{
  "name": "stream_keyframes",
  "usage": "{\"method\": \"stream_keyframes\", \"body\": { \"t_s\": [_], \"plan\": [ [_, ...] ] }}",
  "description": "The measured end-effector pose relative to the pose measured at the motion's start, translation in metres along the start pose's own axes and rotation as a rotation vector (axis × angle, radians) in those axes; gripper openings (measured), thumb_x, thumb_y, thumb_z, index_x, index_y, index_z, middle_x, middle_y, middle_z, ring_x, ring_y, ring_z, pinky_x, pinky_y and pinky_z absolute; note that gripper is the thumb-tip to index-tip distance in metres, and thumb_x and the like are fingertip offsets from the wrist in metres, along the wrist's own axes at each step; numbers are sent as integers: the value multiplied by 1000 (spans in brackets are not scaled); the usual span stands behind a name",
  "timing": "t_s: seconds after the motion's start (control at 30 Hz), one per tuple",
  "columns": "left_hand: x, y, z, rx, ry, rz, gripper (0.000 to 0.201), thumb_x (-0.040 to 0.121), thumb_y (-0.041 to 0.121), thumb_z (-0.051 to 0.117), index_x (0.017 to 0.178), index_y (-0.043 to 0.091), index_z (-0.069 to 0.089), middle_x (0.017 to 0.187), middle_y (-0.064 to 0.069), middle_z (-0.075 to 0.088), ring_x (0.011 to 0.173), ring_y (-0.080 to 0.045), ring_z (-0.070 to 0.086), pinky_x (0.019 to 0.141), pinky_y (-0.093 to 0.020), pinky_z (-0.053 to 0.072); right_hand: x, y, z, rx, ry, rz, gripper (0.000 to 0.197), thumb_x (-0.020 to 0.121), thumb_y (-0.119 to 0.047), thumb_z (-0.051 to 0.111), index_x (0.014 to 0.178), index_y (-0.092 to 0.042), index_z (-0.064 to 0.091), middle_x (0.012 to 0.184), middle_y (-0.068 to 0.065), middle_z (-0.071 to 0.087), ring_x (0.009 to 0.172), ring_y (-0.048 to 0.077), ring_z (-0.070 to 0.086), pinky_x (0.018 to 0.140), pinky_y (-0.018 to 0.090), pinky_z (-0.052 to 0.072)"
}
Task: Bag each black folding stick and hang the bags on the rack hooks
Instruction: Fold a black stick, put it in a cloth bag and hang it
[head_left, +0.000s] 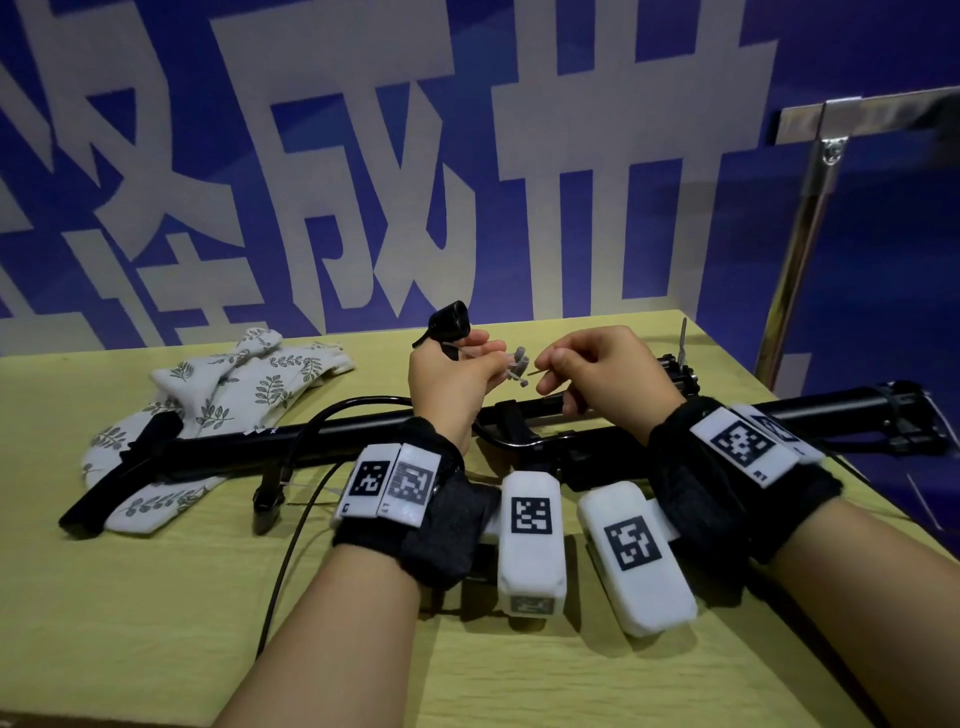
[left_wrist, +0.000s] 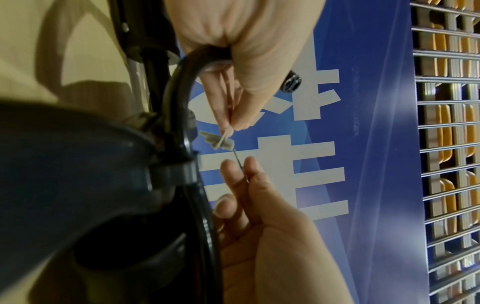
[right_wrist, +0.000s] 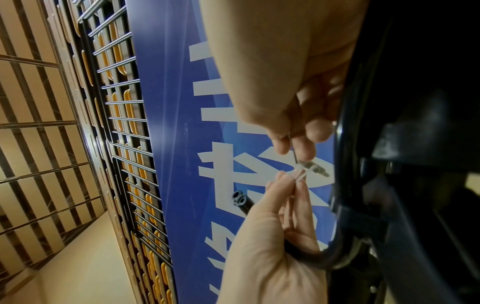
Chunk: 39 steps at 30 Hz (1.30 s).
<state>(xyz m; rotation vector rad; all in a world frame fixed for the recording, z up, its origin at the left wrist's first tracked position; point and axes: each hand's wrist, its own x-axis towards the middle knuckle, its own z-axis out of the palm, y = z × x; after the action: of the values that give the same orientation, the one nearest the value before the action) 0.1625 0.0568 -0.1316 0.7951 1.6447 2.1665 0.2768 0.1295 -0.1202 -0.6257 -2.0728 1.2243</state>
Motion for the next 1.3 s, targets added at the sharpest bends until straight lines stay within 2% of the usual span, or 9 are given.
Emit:
{"method": "stream_keyframes", "body": {
  "t_s": [0.17,0.27,0.47,0.63,0.87,1.0,1.13,1.2,1.3],
  "plan": [
    [-1,2,1,-24,-7,-8,25,78,-11,66,82,11,55,82,-4,65,73,-9,65,63,-15,56,1,3,2,-29,-26,6,22,95,-9,48,82,-11,65,71,5,66,44,11,49,44,13,45],
    [-1,3,1,-32,-21,-5,25,78,-11,65,83,11,55,83,-4,65,74,-10,65,64,-16,57,1,4,4,-37,-47,10,22,96,-10,49,80,-14,64,73,5,67,44,11,50,44,13,44],
    [-1,2,1,-7,-14,-1,25,79,-11,64,82,12,54,83,-4,65,75,-11,65,66,-18,57,2,4,2,-20,32,-13,21,96,-10,47,86,-11,65,73,2,67,45,12,51,47,15,46],
    [-2,3,1,-24,-23,-12,25,79,-11,65,83,11,55,83,-4,65,75,-10,66,64,-17,57,1,5,3,-64,-21,14,20,96,-10,49,86,-11,66,72,3,67,39,5,50,44,12,44],
    [-5,4,4,-69,-89,-68,24,80,-11,62,85,10,54,85,-3,65,79,-13,66,66,-19,57,-2,2,3,-90,-150,25,17,95,-14,53,96,-7,68,86,8,70,49,12,54,56,21,50],
    [-3,3,3,-94,-87,-93,23,81,-13,60,84,9,53,85,-5,64,83,-19,66,65,-19,57,-4,-1,4,-52,-186,43,20,99,-9,41,99,-7,61,93,12,68,50,15,53,52,20,49],
    [-3,3,3,-99,-83,-112,23,82,-13,59,84,9,53,86,-5,64,78,-16,65,62,-18,56,-5,-2,4,-11,-168,80,6,98,-8,44,95,-9,50,86,7,67,50,16,52,53,24,47],
    [-3,4,3,-99,-80,-118,23,82,-13,59,84,9,53,85,-5,64,77,-15,65,61,-18,56,-5,-2,4,0,-165,101,6,97,-7,45,95,-10,49,87,8,68,51,15,52,55,25,47],
    [-3,4,2,-109,-66,-137,23,82,-13,59,83,9,53,84,-4,64,76,-14,65,59,-17,56,-5,-2,2,-20,-193,111,13,97,-9,45,106,-6,55,92,8,69,53,14,53,57,23,48]
  ]
}}
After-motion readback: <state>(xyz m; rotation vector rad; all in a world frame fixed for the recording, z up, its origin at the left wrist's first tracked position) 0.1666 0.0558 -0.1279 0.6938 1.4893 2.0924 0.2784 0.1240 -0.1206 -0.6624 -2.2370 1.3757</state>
